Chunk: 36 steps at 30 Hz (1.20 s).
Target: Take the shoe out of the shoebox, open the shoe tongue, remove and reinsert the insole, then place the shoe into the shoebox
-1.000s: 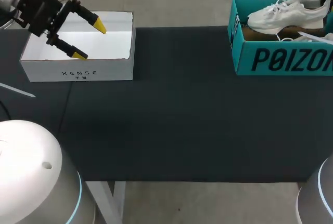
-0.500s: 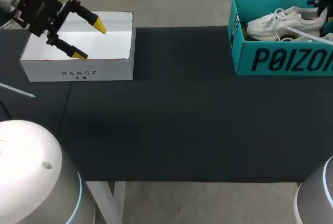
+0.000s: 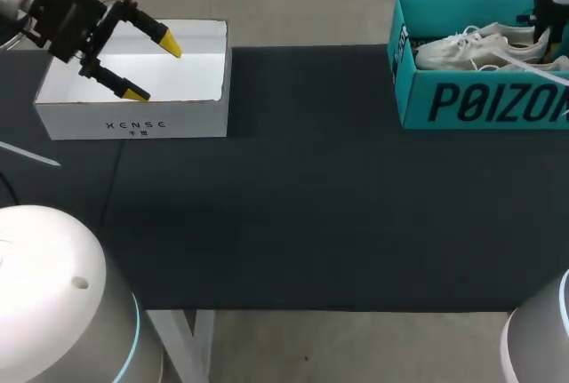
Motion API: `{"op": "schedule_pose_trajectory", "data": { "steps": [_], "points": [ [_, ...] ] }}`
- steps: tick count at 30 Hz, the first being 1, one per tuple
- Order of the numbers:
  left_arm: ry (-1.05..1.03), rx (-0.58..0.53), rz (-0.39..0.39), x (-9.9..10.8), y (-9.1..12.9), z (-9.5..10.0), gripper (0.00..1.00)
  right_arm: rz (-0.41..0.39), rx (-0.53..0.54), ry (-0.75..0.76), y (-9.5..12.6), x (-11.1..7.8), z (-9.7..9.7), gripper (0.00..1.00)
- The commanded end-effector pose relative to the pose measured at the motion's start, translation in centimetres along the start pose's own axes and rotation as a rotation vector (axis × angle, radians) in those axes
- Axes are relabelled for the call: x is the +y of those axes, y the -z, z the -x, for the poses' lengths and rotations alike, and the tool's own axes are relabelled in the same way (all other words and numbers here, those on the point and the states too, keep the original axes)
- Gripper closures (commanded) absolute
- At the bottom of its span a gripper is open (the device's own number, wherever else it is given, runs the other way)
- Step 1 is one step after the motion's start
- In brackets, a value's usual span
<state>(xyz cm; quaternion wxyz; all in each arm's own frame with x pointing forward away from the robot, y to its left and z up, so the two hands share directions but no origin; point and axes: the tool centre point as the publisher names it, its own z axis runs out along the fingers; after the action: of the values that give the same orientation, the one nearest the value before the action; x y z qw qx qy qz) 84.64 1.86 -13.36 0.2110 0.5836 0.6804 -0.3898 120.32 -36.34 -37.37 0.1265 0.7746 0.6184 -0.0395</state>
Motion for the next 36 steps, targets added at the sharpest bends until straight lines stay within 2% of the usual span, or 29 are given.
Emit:
{"op": "schedule_pose_trajectory", "data": {
  "steps": [1, 3, 4, 5, 12, 21, 29, 36],
  "points": [
    [0.0, 0.004, 0.0, 0.0, 0.0, 0.0, 0.0, -0.137, 0.002, 0.001, -0.7, 1.9, 0.0, 0.95],
    [0.0, 0.004, 0.0, 0.0, 0.0, 0.0, 0.0, -0.137, 0.003, 0.004, -0.2, 1.9, 0.1, 0.59],
    [0.0, 0.004, 0.0, 0.0, 0.0, 0.0, 0.0, -0.136, 0.003, 0.004, 0.0, 1.9, 0.0, 0.26],
    [0.0, 0.004, 0.0, 0.0, 0.0, 0.0, 0.0, -0.133, 0.006, 0.004, 0.4, 2.0, 0.0, 0.0],
    [0.0, 0.004, 0.0, 0.0, 0.0, 0.0, 0.0, -0.126, 0.008, -0.011, 2.4, 1.9, -0.3, 0.0],
    [0.0, 0.004, 0.0, 0.0, 0.0, 0.0, 0.0, -0.128, 0.008, -0.042, 6.7, 1.6, -0.6, 0.0],
    [0.0, 0.004, 0.0, 0.0, 0.0, 0.0, 0.0, -0.136, 0.082, -0.085, 12.4, 1.2, -1.6, 0.0],
    [0.0, 0.004, 0.0, 0.0, 0.0, 0.0, 0.0, -0.1, 0.159, -0.074, 18.8, -0.6, -3.1, 0.0]
  ]
}}
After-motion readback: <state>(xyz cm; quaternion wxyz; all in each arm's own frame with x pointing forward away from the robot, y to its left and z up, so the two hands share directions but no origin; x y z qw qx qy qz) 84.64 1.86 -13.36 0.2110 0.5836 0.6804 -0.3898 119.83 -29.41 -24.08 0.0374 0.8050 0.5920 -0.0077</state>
